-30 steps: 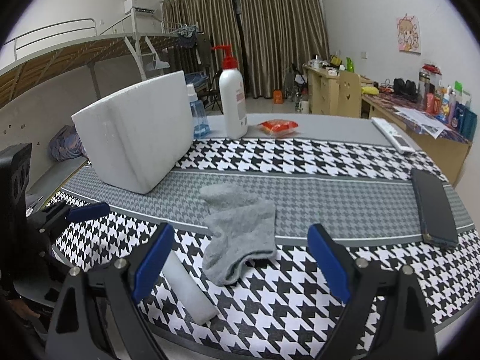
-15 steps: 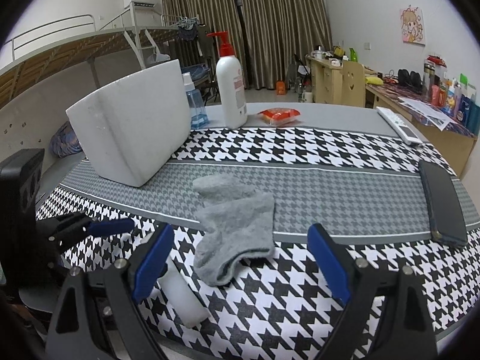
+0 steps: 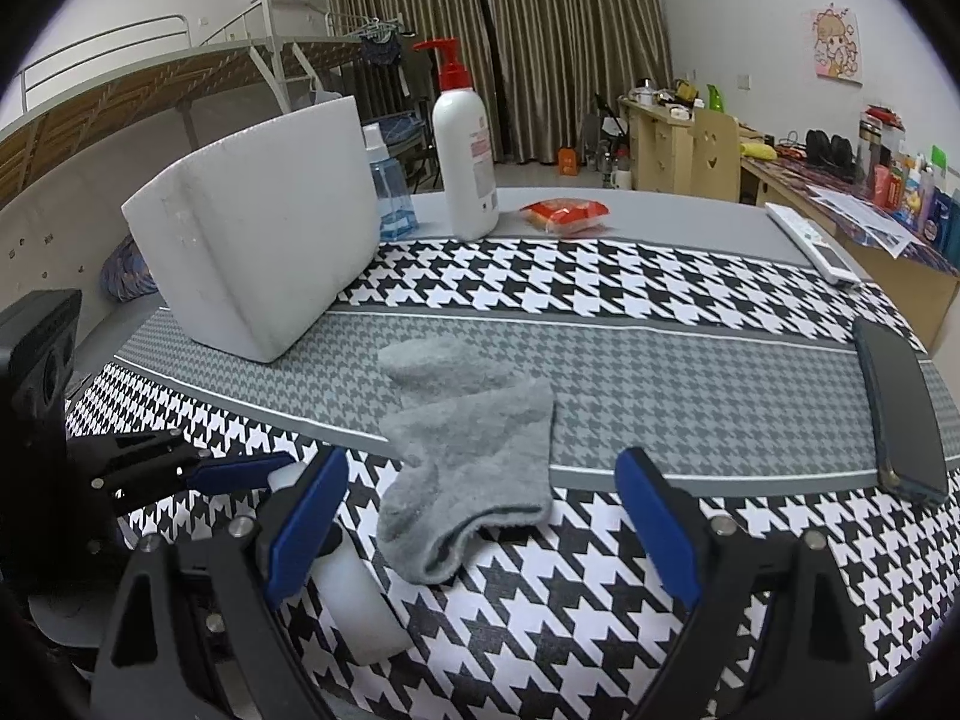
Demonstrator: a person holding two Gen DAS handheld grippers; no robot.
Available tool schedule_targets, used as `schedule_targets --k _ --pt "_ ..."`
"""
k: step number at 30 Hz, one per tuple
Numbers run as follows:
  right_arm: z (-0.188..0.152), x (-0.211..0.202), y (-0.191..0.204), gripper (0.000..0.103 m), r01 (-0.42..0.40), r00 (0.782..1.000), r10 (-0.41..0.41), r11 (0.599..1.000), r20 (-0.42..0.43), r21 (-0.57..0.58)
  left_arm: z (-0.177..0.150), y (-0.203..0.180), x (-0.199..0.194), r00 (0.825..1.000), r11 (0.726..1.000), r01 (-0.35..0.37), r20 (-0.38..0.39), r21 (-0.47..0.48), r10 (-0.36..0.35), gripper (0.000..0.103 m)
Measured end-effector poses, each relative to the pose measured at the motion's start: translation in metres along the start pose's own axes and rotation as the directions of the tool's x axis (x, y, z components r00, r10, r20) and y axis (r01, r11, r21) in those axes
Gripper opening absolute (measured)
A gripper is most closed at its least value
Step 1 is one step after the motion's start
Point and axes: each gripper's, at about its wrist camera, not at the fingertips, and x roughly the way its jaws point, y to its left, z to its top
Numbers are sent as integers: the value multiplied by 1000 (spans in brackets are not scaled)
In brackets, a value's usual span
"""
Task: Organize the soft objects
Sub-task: 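Close left gripper on the white foam roll while right gripper moves to the grey sock, then pinch the grey sock with right gripper while left gripper holds the white roll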
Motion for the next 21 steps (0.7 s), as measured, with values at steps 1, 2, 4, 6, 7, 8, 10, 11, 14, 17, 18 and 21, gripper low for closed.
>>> schedule_targets --k 1,2,4,6,7,8,10,11,14,17,18,21 --pt "-1 1 0 93 -2 1000 2 1000 -4 -1 0 1 0 1000 1000 0 1 -3 0 42" --pt "-1 1 1 93 -2 1000 2 1000 -6 -2 0 1 0 1000 1000 0 2 -3 0 41" --pt "-1 4 2 93 -2 1000 2 1000 -16 -6 -1 2 -1 1000 1000 13 5 -3 -13 24" --pt "-1 6 4 93 0 1000 0 1000 -22 -10 -1 -1 -2 999 999 50 1 6 -50 17" --pt "-1 6 4 93 0 1000 0 1000 -24 -13 -1 -4 -3 999 999 33 7 26 -33 16" --pt "-2 6 5 93 2 1000 -2 1000 -25 -16 -2 -6 -4 999 999 36 9 33 -36 15" --pt "-2 7 5 93 6 999 -6 1000 -31 -19 -2 -5 -5 999 999 42 10 28 -42 14" --pt "-2 7 5 93 7 999 -7 1000 -32 -20 -2 -4 -5 999 999 44 10 26 -44 14" --pt "-1 8 7 84 2 999 -3 1000 -41 -26 -2 -3 -9 998 998 57 24 22 -57 14" --pt "-2 15 7 74 10 998 -12 1000 -67 -25 -2 0 -14 998 999 52 37 12 -52 14" --pt "-3 17 7 73 7 997 -9 1000 -76 -27 -2 2 -15 998 999 49 39 8 -49 14" --pt "-5 22 9 68 17 995 -20 999 -95 -34 -2 5 -18 998 999 47 43 0 -47 14"
